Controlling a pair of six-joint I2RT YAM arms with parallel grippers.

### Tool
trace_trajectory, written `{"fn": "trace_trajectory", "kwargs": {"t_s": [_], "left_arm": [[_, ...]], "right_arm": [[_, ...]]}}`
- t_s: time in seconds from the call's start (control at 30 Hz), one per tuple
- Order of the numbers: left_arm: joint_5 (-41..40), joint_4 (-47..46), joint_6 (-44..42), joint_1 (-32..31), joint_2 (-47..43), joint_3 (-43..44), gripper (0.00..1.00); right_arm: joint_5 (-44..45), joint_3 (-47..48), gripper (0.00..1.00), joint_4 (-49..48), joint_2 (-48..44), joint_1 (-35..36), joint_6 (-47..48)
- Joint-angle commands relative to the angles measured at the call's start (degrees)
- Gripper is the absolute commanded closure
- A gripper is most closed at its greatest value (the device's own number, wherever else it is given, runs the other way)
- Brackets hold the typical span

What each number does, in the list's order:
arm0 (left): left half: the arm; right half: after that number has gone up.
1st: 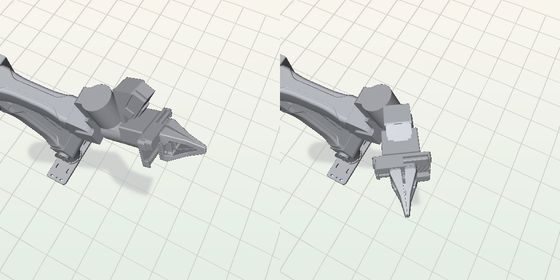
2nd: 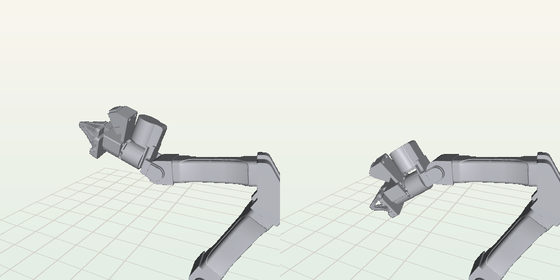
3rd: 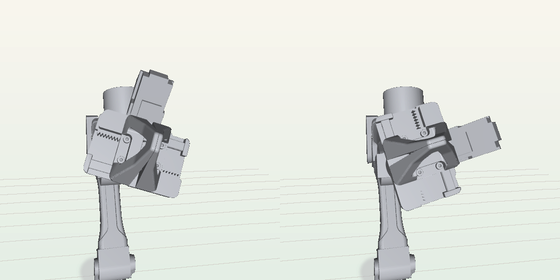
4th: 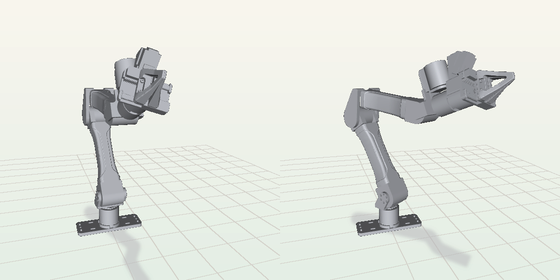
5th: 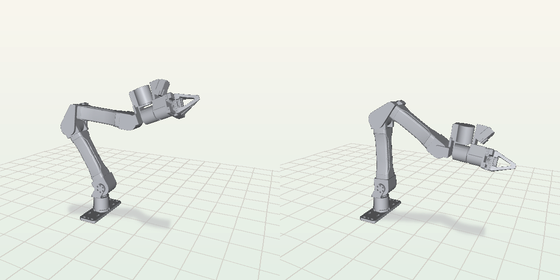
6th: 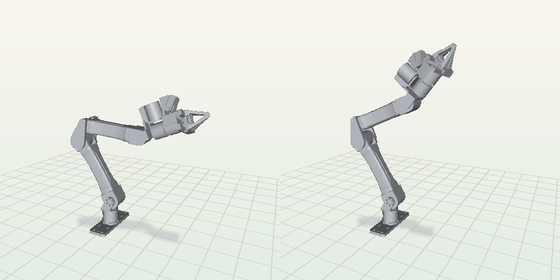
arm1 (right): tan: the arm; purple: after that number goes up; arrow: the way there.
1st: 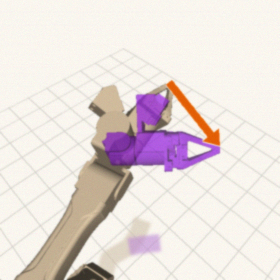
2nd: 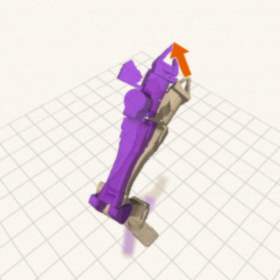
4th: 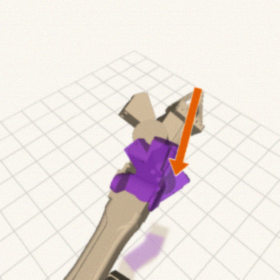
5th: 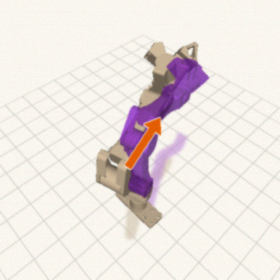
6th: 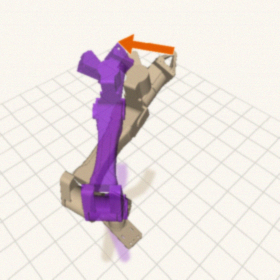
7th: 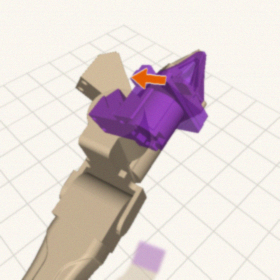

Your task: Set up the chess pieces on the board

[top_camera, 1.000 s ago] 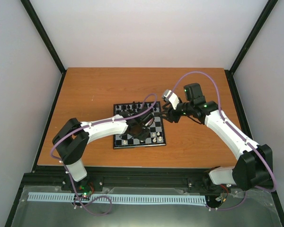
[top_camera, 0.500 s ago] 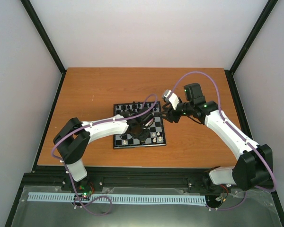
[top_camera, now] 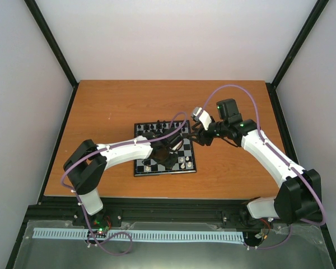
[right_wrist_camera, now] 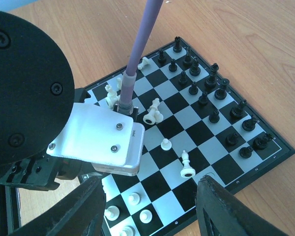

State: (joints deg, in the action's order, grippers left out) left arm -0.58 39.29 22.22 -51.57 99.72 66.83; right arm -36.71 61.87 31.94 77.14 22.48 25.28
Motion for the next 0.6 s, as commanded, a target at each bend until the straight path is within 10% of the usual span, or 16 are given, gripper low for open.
{"fn": "trace_trajectory", "kwargs": {"t_s": [0.0, 0.57], "left_arm": [[0.41, 1.24, 0.24, -1.03, 0.17, 2.11, 0.80], [1.28, 2.32, 1.03, -1.13, 0.26, 2.08, 0.80]], "right_arm": [[-0.82, 0.12, 0.49, 0.22, 0.47, -0.51, 0.60], [-0.82, 0.18, 0.49, 0.41, 0.53, -0.51, 0.74]]}}
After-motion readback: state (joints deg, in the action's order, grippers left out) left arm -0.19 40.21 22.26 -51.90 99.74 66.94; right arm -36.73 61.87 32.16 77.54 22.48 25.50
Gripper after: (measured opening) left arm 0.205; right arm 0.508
